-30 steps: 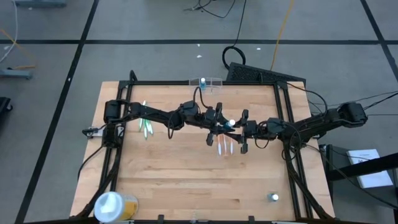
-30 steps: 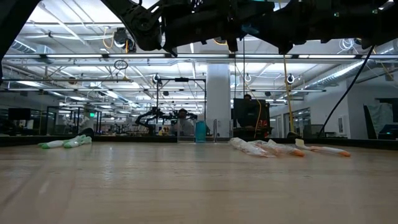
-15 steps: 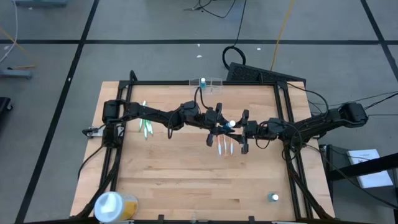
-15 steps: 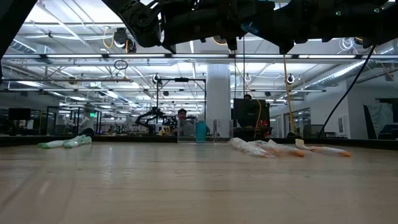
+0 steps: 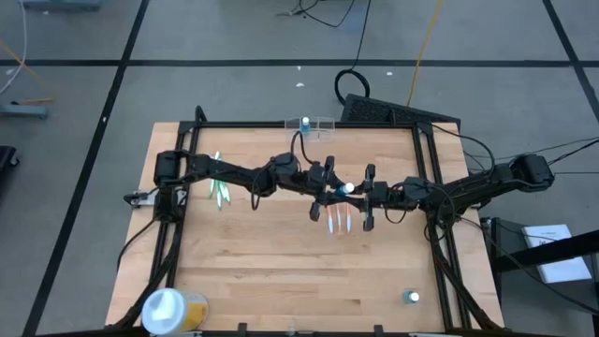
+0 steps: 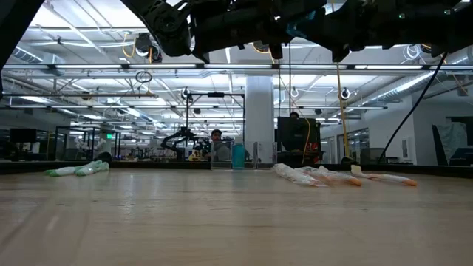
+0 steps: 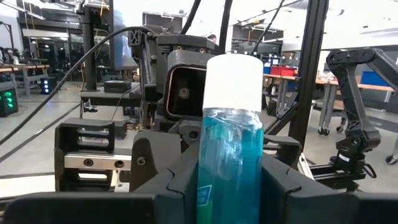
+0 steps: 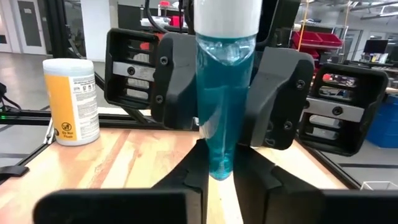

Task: Pick & Place toothbrushing station
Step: Put the blue mouthwash into the transparent organizer

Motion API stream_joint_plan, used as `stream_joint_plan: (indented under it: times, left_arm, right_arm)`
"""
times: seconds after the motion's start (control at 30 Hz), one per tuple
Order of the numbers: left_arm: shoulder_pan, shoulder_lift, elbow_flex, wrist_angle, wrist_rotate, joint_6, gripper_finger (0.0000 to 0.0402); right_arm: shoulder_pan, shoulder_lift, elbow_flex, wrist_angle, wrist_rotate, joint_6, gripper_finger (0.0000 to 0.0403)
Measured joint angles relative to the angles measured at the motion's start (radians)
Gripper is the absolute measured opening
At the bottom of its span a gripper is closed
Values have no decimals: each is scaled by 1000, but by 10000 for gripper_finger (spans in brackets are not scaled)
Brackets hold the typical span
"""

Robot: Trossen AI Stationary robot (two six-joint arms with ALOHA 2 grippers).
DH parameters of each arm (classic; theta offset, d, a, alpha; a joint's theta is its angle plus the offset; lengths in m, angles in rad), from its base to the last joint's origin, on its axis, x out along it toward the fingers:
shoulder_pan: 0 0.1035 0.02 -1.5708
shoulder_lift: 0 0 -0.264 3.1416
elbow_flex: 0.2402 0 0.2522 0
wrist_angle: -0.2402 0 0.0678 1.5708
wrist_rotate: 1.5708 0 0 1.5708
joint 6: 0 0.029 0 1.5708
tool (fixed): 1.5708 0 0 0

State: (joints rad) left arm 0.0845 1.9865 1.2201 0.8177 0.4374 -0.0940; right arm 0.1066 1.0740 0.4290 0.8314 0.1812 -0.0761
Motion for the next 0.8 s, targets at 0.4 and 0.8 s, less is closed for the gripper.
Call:
stream_joint_plan:
  times: [0.4, 0.8]
  left_arm:
    - [4, -41, -1, -3, 12, -127, 124]
    - [6, -161, -2, -239, -20, -12, 124]
  right_arm:
    - [0, -1, 2, 2, -7, 11, 56]
    - [0, -2, 5, 16, -5, 31, 55]
